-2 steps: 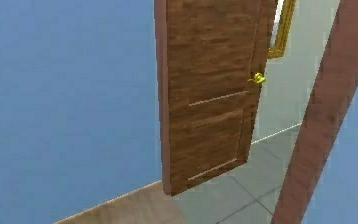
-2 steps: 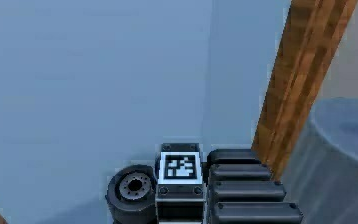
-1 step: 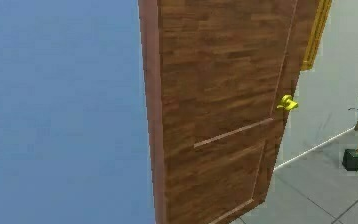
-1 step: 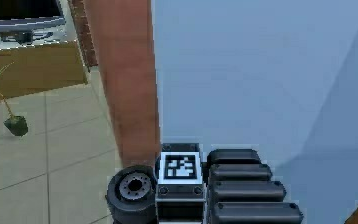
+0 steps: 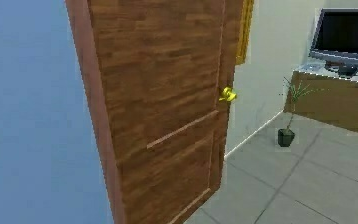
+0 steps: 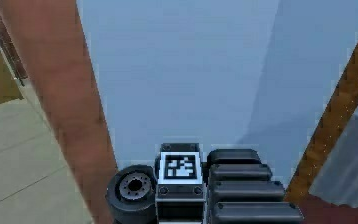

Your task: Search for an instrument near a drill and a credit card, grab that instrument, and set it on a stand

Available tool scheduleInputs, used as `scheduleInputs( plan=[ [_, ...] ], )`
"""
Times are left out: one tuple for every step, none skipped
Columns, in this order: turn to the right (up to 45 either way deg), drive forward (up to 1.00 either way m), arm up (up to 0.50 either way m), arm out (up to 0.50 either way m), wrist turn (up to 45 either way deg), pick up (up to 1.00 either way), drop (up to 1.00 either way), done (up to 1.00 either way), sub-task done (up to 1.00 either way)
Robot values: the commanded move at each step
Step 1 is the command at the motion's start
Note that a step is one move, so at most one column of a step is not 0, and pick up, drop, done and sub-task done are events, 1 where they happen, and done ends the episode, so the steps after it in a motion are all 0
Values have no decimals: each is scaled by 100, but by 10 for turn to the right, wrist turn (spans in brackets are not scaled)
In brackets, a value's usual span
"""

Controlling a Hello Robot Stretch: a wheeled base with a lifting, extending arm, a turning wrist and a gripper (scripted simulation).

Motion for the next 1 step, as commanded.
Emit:
scheduleInputs(
  plan=[
    [0,25,0,0,0,0,0,0,0]
  ],
)
